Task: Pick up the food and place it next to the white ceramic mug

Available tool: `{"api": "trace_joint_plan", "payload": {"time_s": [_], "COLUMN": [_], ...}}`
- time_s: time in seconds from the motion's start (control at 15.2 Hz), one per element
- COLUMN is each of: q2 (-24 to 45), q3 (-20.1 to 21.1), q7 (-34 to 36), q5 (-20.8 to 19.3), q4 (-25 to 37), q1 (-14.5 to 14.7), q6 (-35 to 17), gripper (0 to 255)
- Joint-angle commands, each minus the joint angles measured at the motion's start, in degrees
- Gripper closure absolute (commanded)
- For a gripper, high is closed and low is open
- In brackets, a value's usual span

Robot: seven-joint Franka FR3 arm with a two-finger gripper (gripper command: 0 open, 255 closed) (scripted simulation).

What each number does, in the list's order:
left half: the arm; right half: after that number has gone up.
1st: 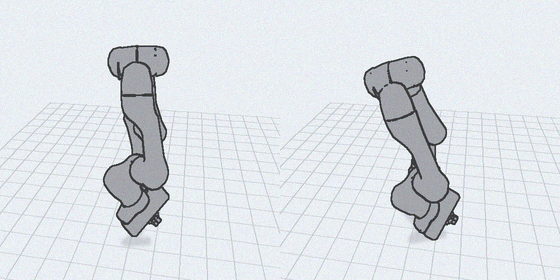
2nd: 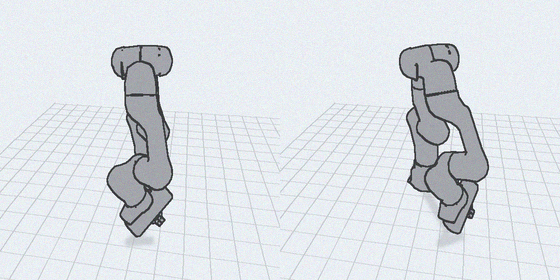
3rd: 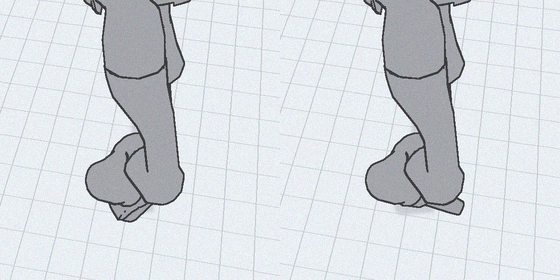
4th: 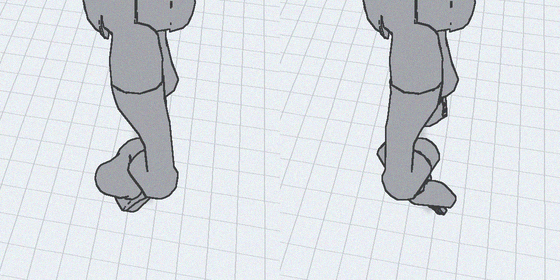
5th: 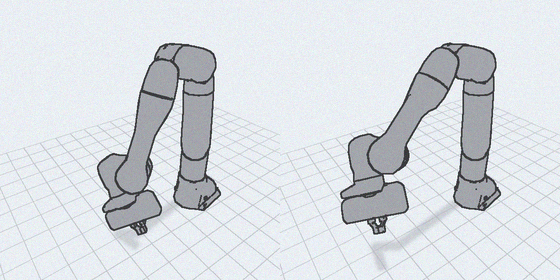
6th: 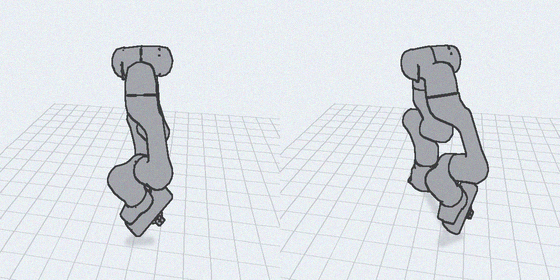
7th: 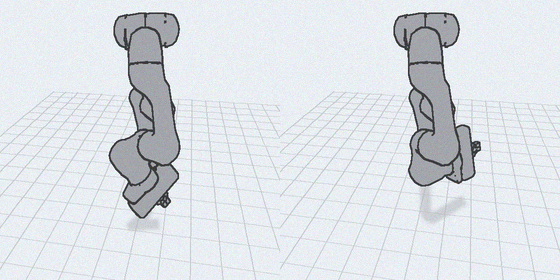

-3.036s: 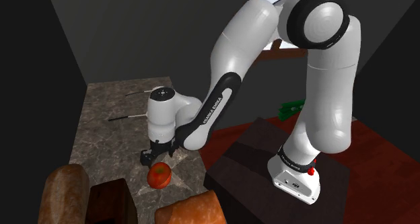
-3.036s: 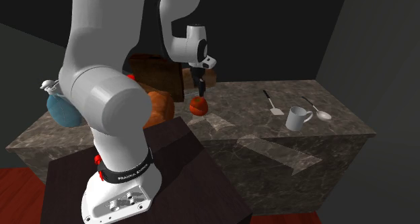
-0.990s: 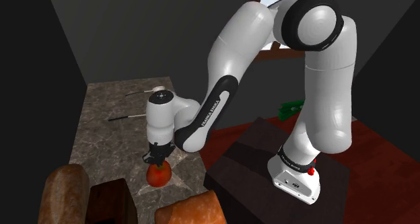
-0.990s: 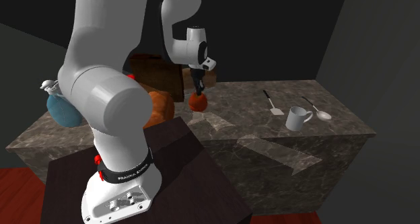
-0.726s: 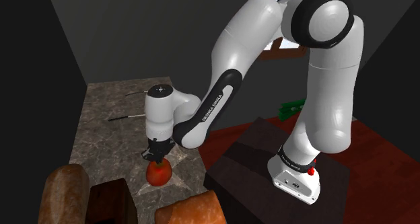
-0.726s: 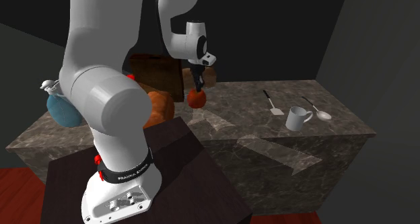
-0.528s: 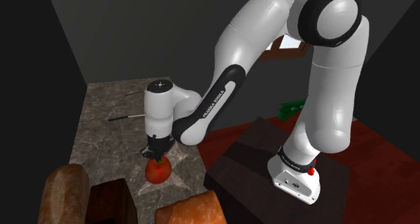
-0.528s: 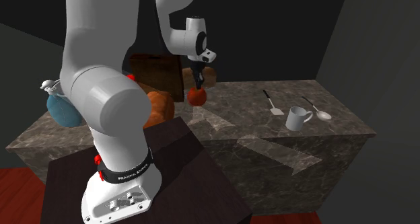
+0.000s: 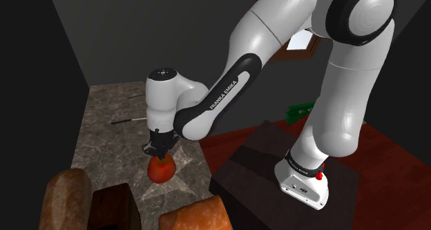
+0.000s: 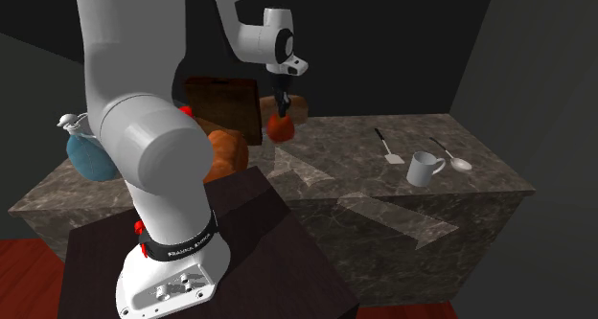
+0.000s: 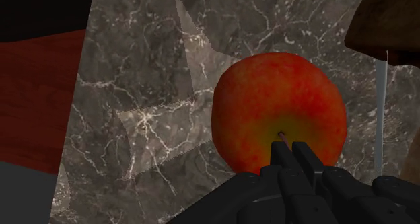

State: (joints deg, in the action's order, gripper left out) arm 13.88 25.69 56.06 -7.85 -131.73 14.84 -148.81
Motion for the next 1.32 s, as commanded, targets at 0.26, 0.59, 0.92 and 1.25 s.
{"api": "trace_joint_plan", "payload": {"time_s": [0.26, 0.59, 0.92, 1.25], "q2": [-4.0, -7.1, -7.5, -5.9], "q3": [1.4, 2.1, 0.4, -2.5], "q7": [-2.3, -4.0, -8.9, -16.0], "q5": [3.3, 5.8, 6.9, 7.2], "q4": [0.5, 1.4, 2.2, 4.5], "q1": [-1.1, -1.6, -4.2, -8.1], "q6": [4.1, 7.7, 9.0, 10.0], "gripper": [255, 255, 255, 255]}}
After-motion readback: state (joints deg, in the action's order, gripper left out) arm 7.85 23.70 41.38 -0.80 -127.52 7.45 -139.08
